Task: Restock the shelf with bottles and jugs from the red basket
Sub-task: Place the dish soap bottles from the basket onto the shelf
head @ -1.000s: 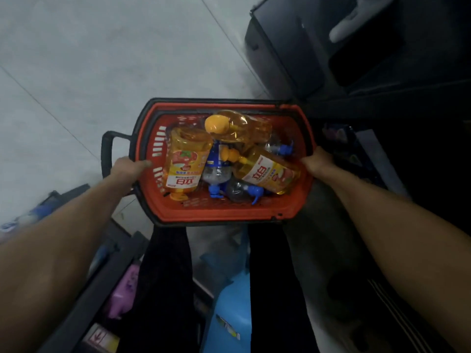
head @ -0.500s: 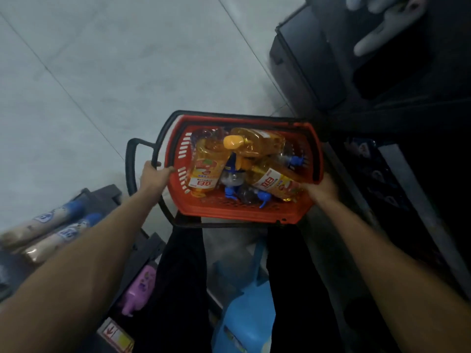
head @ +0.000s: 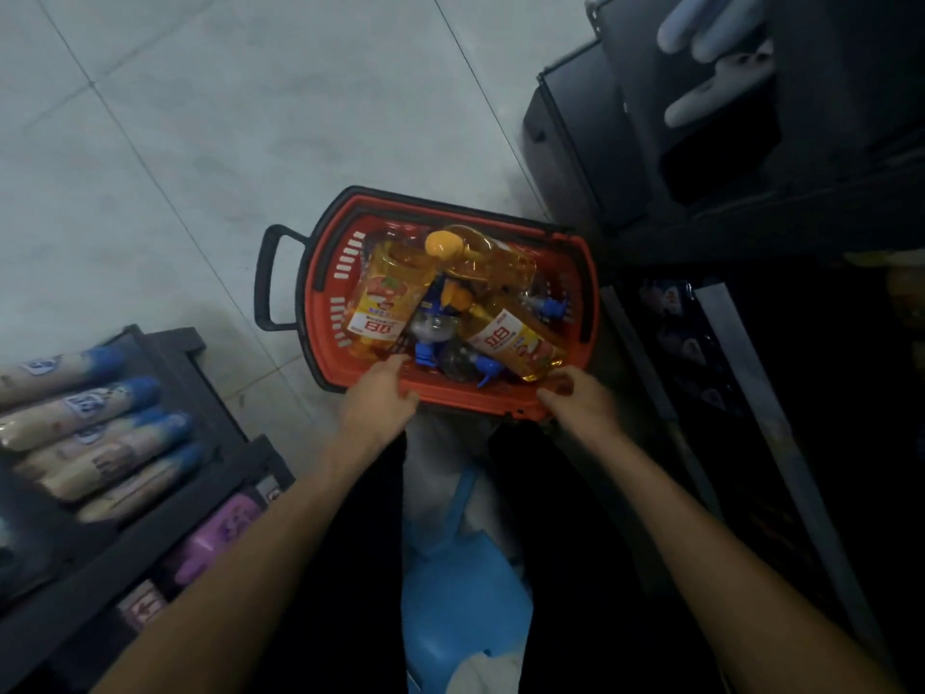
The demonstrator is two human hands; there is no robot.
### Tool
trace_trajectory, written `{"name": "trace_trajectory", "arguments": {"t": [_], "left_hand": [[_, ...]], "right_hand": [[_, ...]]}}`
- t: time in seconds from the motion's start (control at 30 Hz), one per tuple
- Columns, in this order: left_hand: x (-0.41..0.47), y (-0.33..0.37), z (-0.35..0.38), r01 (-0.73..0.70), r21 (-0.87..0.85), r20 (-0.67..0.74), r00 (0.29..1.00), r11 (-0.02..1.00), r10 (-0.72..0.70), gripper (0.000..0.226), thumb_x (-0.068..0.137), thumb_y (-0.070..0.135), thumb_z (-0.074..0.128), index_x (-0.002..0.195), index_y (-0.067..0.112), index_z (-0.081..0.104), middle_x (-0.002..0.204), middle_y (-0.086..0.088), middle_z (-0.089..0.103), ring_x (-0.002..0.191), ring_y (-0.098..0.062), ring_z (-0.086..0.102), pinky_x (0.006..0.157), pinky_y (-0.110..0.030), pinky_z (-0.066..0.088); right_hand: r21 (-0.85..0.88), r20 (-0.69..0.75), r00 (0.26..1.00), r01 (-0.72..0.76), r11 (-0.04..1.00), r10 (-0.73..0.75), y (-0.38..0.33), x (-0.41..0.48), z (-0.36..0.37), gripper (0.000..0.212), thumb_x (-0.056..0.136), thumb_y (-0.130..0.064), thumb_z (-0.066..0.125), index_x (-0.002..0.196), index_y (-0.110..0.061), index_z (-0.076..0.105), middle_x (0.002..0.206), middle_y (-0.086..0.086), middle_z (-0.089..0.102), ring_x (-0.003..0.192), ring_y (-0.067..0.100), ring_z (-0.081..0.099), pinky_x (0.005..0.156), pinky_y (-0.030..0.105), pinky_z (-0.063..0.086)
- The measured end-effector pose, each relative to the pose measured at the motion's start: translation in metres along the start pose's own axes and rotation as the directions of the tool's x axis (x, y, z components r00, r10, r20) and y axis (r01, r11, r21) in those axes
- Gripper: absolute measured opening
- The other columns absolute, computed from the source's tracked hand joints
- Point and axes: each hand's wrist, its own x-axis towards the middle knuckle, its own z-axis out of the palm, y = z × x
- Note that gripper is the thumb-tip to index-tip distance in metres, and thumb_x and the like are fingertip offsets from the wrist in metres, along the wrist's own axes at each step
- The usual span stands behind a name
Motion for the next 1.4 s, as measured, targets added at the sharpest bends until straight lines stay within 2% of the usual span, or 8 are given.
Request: {"name": "trace_trajectory", "arguments": {"t": [0.2,0.33,0.5,0.63,0.77,1.0,1.23,1.4], "left_hand": [[0.018,0.013,0.063,-0.216,0.055,-0.040,0.975,0.975,0.219,0.059,0.093,0.032,0.069,0.148,0.020,0.052,0.131,-0.010,0.067,0.118,-0.031,0.065,0.092,-0.042,0.053],[0.050,0.019,0.088,-0.305,0.022,-0.161,0.939,0.952,0.305,0.059,0.094,0.043,0.067,0.148,0.027,0.049,0.132,-0.004,0.066,0.119,-0.027,0.064,0.091,-0.044,0.056],[0.092,0.043,0.101,-0.277,0.081,-0.228,0.930,0.958,0.288,0.041,0.088,0.062,0.062,0.113,0.031,0.054,0.106,0.007,0.070,0.099,-0.023,0.069,0.077,-0.044,0.058],[0.099,0.052,0.102,-0.220,0.305,-0.287,0.907,0.926,0.310,0.034,0.090,0.061,0.061,0.096,0.031,0.047,0.086,0.012,0.054,0.093,-0.024,0.068,0.067,-0.033,0.039],[0.107,0.056,0.092,-0.180,0.398,-0.284,0.908,0.900,0.307,0.043,0.088,0.070,0.058,0.082,0.028,0.055,0.076,0.008,0.055,0.087,-0.028,0.068,0.069,-0.036,0.044],[0.111,0.050,0.093,-0.229,0.492,-0.234,0.894,0.840,0.381,0.047,0.091,0.070,0.055,0.111,0.029,0.067,0.104,0.003,0.072,0.095,-0.024,0.069,0.084,-0.042,0.057],[0.113,0.035,0.097,-0.391,0.264,-0.259,0.852,0.882,0.455,0.037,0.094,0.056,0.064,0.099,0.022,0.077,0.085,0.008,0.075,0.078,-0.010,0.069,0.067,-0.030,0.055],[0.105,0.011,0.120,-0.476,-0.129,-0.363,0.839,0.870,0.405,0.009,0.096,0.027,0.072,0.093,0.019,0.071,0.087,-0.003,0.075,0.087,-0.028,0.073,0.071,-0.035,0.055]], "right_hand": [[-0.157,-0.104,0.972,0.192,0.969,-0.210,0.006,0.016,0.031,0.041,0.082,-0.033,0.072,0.122,-0.027,0.065,0.119,0.000,0.069,0.107,0.022,0.067,0.091,0.041,0.056],[-0.295,-0.178,0.895,0.347,0.890,-0.408,0.004,0.049,0.048,0.042,0.089,-0.030,0.069,0.130,-0.023,0.060,0.127,0.000,0.060,0.117,0.021,0.059,0.097,0.035,0.050],[-0.575,-0.091,0.788,0.458,0.678,-0.609,0.015,0.083,0.058,0.060,0.088,-0.029,0.071,0.142,-0.019,0.046,0.139,0.005,0.048,0.125,0.026,0.051,0.098,0.039,0.050],[-0.566,0.022,0.815,0.487,0.665,-0.579,0.004,0.104,0.042,0.061,0.086,-0.041,0.073,0.135,-0.027,0.041,0.127,0.001,0.053,0.112,0.022,0.056,0.084,0.037,0.050],[-0.612,0.097,0.797,0.520,0.596,-0.596,-0.010,0.122,0.028,0.053,0.088,-0.041,0.069,0.133,-0.031,0.043,0.121,-0.003,0.055,0.109,0.021,0.059,0.088,0.042,0.053],[-0.664,0.116,0.788,0.515,0.543,-0.605,0.004,0.121,0.036,0.046,0.090,-0.042,0.069,0.130,-0.031,0.048,0.112,-0.008,0.051,0.096,0.013,0.052,0.081,0.031,0.049],[-0.720,0.044,0.788,0.452,0.527,-0.615,0.036,0.075,0.064,0.051,0.089,-0.045,0.067,0.133,-0.022,0.055,0.124,0.006,0.062,0.106,0.025,0.062,0.080,0.032,0.048],[-0.540,-0.038,0.760,0.531,0.653,-0.649,0.076,0.032,0.070,0.052,0.089,-0.043,0.070,0.137,-0.030,0.053,0.127,0.003,0.065,0.107,0.024,0.063,0.084,0.029,0.047]]}}
